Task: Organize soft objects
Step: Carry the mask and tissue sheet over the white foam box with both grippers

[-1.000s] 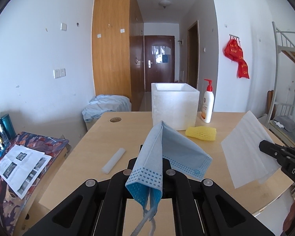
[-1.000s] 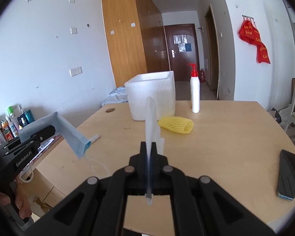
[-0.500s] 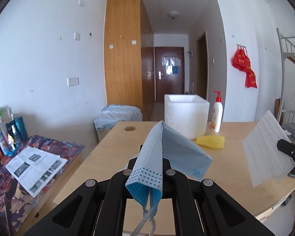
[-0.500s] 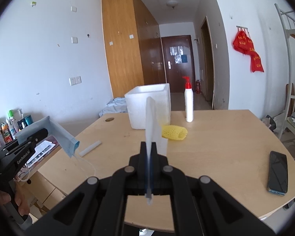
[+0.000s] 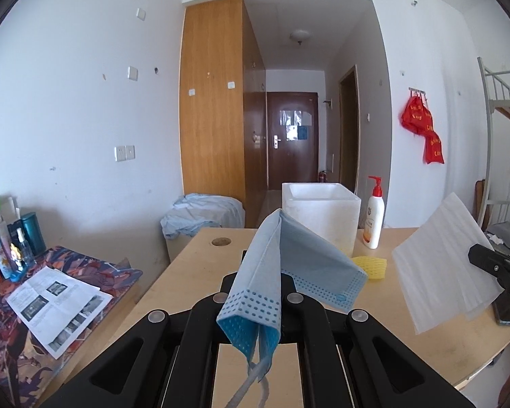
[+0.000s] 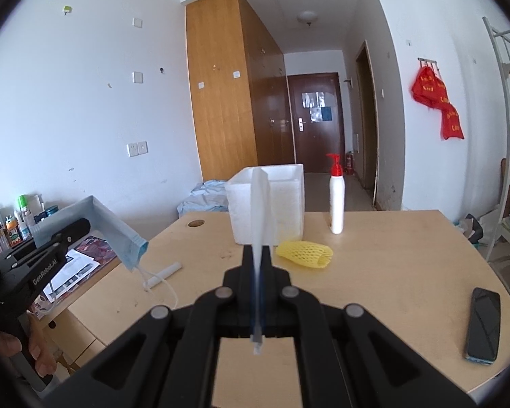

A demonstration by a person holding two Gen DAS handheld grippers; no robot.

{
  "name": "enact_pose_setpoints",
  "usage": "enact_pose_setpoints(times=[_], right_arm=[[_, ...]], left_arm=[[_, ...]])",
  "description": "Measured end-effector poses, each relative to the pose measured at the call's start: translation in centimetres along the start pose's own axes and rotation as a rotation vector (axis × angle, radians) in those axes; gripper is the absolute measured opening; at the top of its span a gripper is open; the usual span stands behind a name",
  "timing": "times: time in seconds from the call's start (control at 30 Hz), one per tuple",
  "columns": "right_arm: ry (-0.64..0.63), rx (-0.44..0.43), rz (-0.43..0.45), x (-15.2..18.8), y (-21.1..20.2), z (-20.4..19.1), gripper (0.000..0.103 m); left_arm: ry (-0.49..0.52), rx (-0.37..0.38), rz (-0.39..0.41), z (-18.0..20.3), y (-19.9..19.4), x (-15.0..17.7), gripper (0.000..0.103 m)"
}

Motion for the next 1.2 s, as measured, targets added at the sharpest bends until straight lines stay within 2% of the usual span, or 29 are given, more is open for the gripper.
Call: enact_pose_setpoints(times=[0.53, 1.2], right_arm=[[-0.001, 0.002, -0.013, -1.6, 2.9, 1.2, 0.004], [-0.009, -0.048, -0.02, -4.2, 7.7, 1.2, 0.004]], left_arm=[[0.008, 0.033, -0.024, 1.8, 4.9, -1.3, 0.005], [0.009, 0.039, -0.043, 2.6, 10.4, -3.7, 0.005]])
Point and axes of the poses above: each gripper's, at about its wrist camera, not at the fingertips, and y roughly the way its jaws point, z to its right, x to its underside, the point moved 6 cm from there along y, roughly the way its jaws point, and after that the axes turned 15 degrees about z, right-handed, at the moved point
